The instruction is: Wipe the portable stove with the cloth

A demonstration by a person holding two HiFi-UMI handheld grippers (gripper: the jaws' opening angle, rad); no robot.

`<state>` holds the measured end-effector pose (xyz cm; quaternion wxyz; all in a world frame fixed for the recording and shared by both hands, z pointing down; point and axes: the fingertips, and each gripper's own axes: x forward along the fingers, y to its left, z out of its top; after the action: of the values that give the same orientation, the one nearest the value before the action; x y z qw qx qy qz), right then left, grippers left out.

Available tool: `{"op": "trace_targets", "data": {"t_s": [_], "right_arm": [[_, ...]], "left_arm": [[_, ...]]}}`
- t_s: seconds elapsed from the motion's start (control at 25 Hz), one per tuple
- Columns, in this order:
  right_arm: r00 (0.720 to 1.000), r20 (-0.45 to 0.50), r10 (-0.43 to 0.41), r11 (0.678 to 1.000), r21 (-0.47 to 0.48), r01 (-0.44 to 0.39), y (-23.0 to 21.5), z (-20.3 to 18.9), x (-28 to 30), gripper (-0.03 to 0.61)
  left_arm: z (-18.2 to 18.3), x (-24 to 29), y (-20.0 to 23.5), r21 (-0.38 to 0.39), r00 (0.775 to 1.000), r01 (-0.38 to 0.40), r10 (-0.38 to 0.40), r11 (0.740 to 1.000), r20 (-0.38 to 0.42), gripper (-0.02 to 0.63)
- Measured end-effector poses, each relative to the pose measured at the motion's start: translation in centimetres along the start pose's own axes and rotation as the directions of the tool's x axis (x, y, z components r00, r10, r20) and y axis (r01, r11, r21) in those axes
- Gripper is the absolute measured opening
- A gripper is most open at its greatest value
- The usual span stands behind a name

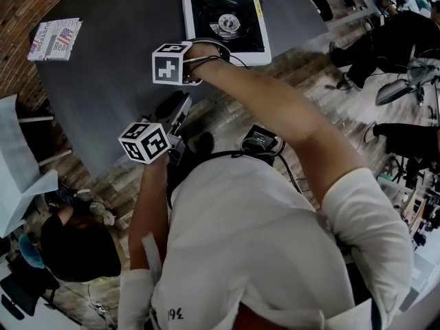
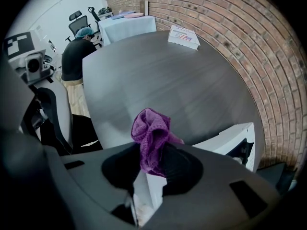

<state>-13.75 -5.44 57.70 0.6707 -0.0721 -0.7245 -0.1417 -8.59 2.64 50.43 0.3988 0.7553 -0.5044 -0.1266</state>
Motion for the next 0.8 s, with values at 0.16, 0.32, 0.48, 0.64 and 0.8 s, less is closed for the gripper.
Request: {"op": "trace_targets", "data": {"t_s": [0.16,0.32,0.48,0.64,0.8], "right_arm": [[1.0,0.019,0.004,1.0,-0.015,-0.004,1.0,-0.1,-0.4,0.109],[1.0,0.029,0.011,1.0,-0.027,-0.01,2.1,-0.3,-0.7,0.109],[0.999,0.037,0.024,0.999,-0.041,-0.023,3.4,-0.5,-0.9,0.109],[0.998,0.047,0.034,0.998,-0.052,-0.032,4.4,-0.9,-1.1,0.109],[0.994,0.11,0.019,1.0,-0.02,-0.017,4.5,-0.8,-1.7,0.109]], "left_arm": [[-0.5,0.1,-0.7,0.005,1.0,0.0,0.0,1.0,-0.01,0.114],[-1.0,0.0,-1.1,0.01,1.0,-0.003,0.003,1.0,-0.02,0.114],[-1.5,-0.3,-1.3,0.015,1.0,-0.01,0.011,1.0,-0.029,0.114],[-2.0,-0.5,-1.8,0.018,0.999,-0.015,0.016,1.0,-0.035,0.114],[-2.3,-0.6,-2.2,0.02,0.999,-0.018,0.019,1.0,-0.041,0.114]]}}
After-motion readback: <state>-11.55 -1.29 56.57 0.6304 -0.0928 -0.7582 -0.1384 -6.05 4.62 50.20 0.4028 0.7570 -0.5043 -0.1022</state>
